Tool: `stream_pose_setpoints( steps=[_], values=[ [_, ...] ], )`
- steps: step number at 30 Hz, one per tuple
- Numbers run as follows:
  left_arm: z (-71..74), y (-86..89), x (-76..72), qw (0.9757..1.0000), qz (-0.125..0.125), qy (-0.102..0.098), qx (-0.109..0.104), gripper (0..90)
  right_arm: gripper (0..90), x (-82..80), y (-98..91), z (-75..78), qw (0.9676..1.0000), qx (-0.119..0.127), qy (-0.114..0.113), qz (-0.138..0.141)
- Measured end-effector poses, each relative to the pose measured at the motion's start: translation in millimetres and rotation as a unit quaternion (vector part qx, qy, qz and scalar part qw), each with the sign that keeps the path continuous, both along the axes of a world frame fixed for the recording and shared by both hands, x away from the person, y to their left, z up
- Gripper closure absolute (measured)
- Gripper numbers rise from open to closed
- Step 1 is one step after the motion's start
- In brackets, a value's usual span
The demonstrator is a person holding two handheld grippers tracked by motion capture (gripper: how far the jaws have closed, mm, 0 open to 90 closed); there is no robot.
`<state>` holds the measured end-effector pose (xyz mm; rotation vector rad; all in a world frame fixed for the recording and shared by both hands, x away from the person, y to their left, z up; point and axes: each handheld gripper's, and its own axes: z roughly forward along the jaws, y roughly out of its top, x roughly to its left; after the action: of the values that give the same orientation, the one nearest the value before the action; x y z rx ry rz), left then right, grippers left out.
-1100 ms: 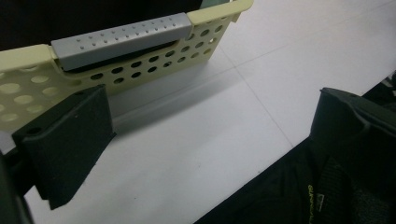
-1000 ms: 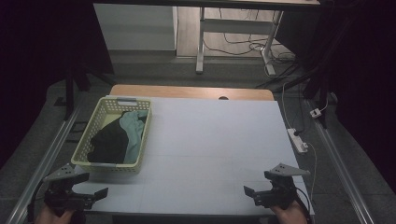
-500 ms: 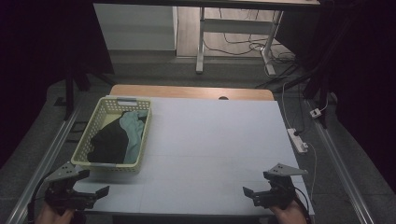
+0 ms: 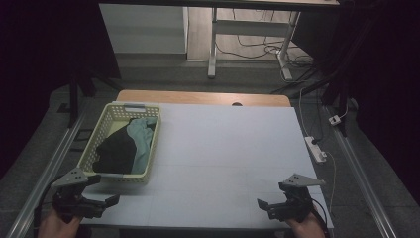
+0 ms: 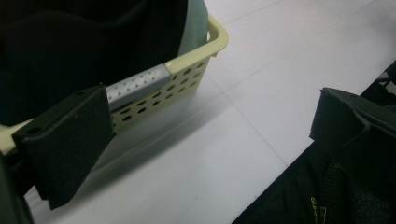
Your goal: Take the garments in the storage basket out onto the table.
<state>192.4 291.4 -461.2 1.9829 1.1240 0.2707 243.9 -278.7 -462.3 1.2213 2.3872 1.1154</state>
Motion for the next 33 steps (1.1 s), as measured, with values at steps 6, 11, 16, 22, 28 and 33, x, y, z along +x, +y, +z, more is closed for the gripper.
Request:
stream_pose_setpoints(
  steps=[6,11,16,22,28,33],
  values=[
    [3.7,-3.3,8.6,0.9999,-0.005,-0.009,0.003,0.0,0.0,0.3,0.7,-0.3,1.0000,-0.003,0.002,0.001],
    [3.7,-6.8,18.0,0.9999,-0.004,-0.013,0.009,0.0,0.0,0.6,1.1,-0.5,1.0000,-0.005,0.003,0.001],
    [4.8,-10.2,28.2,0.9998,0.004,-0.011,0.014,0.0,0.0,0.7,1.6,-0.8,1.0000,-0.008,0.003,0.003],
    [5.0,-13.6,42.1,0.9997,0.009,-0.008,0.023,0.0,0.0,0.7,2.3,-0.9,0.9999,-0.011,0.004,0.003],
    [2.8,-16.6,56.1,0.9993,0.015,-0.001,0.034,0.0,0.0,0.9,2.6,-1.1,0.9999,-0.014,0.005,0.005],
    [5.7,-18.7,67.8,0.9985,0.026,0.000,0.047,0.0,0.0,1.0,3.1,-1.3,0.9998,-0.016,0.006,0.005]
  ],
)
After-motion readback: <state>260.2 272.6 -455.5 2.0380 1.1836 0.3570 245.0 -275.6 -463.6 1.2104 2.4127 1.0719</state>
